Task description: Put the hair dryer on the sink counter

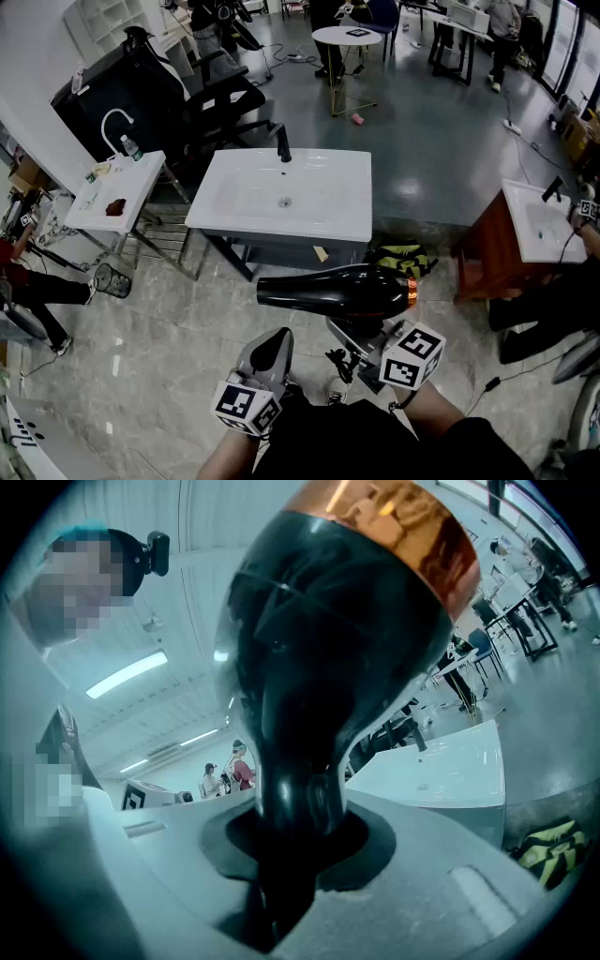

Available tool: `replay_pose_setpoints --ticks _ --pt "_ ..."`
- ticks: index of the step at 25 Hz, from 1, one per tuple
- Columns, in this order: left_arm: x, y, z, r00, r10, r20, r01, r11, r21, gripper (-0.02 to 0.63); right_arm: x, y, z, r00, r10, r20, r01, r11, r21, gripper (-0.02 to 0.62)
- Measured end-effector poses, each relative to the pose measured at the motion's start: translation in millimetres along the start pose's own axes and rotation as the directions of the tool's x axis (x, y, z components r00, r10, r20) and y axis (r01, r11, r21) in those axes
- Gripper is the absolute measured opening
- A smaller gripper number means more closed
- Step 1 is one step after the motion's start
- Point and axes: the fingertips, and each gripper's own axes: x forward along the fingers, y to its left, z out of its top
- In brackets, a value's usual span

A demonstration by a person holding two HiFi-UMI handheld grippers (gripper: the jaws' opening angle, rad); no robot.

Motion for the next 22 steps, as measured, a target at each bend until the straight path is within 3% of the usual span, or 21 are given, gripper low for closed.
replay_pose_setpoints --ticks 22 --pt "-4 -3 2 1.0 0.001 -0.003 -0.001 1.0 -0.002 0.003 -3 4 4 1.0 0.021 0.022 -0.021 0.999 0.029 0.087"
